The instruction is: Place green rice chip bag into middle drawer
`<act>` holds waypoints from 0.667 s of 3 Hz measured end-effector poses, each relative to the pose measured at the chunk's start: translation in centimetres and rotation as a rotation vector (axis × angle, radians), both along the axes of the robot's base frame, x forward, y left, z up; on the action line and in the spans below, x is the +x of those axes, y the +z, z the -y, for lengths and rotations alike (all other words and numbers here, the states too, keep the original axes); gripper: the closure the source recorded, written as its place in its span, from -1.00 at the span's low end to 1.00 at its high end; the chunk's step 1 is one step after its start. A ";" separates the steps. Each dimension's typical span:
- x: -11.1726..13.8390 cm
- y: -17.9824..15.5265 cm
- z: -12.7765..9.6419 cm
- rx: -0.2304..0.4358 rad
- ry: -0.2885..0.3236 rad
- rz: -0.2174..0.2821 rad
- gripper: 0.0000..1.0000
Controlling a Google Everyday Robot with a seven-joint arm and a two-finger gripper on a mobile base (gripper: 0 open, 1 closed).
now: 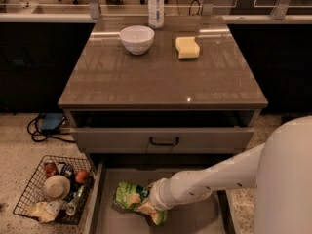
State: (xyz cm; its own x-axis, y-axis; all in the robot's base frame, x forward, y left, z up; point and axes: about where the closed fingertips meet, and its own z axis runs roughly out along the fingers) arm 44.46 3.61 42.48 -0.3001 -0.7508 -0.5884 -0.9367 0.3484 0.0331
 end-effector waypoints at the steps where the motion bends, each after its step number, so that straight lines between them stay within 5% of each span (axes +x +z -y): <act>1: -0.1 0.0 -0.1 0.001 0.002 -0.001 -1.00; 2: -0.1 0.0 -0.1 0.001 0.002 -0.002 -1.00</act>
Offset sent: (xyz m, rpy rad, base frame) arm -0.0004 0.0006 -0.0003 0.0003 0.0009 0.0012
